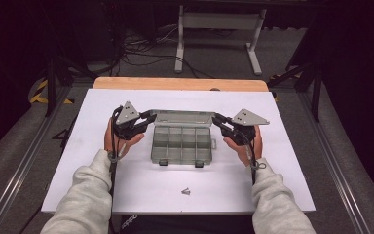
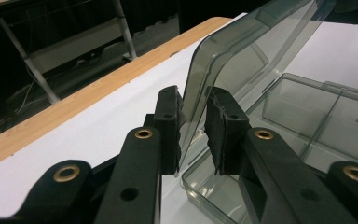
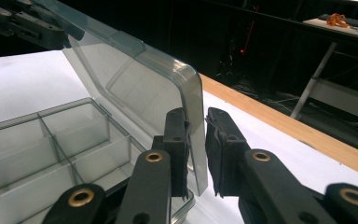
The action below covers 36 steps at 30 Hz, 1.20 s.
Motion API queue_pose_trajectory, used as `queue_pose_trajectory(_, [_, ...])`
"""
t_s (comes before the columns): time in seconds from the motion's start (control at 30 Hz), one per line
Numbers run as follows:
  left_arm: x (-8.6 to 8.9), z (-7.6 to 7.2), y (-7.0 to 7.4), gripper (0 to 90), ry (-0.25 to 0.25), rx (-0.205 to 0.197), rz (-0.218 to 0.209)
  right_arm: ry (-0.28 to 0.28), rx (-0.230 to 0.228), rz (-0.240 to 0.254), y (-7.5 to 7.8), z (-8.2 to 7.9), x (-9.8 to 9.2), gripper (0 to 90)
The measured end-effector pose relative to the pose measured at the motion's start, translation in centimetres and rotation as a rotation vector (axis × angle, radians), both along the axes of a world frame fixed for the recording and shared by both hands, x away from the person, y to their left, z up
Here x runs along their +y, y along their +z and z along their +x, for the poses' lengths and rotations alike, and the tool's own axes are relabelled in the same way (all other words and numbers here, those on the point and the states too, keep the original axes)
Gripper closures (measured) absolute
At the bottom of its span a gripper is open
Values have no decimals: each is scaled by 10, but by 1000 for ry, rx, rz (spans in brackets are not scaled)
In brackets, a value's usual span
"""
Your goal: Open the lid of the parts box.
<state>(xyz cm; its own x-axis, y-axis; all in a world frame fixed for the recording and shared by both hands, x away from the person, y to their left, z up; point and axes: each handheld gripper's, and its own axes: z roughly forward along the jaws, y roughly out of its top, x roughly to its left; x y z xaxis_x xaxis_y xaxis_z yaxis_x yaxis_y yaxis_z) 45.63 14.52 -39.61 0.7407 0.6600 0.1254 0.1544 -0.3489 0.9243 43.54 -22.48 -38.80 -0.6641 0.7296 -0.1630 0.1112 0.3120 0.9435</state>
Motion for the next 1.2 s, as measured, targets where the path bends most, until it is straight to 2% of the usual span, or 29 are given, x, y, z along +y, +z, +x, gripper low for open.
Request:
queue_pose_trajectory(0.17, [-2, 5, -4, 733, 14, 7, -14, -8, 4, 1, 0, 6, 4, 774])
queue_pose_trajectory(0.3, [-4, 9, -7, 736, 27, 12, -8, -21, 8, -1, -2, 10, 5, 786])
queue_pose_trajectory(0.43, [-3, 14, -11, 725, 42, 25, -15, -29, 26, 5, -6, 15, 6, 801])
queue_pose_trajectory(0.5, [-4, 18, -14, 725, 55, 42, -22, -52, 45, 2, -10, 19, 5, 819])
queue_pose_trajectory(0.8, [-8, 29, -22, 736, 70, 73, -19, -79, 83, 47, -20, 28, 4, 814])
queue_pose_trajectory(0.9, [-9, 31, -25, 742, 77, 86, -13, -85, 89, 46, -23, 30, 4, 813])
queue_pose_trajectory(1.03, [-8, 34, -29, 768, 74, 101, -36, -100, 108, 49, -28, 33, 5, 814])
queue_pose_trajectory(1.2, [-7, 37, -32, 795, 88, 117, -32, -113, 128, 46, -34, 37, 6, 814])
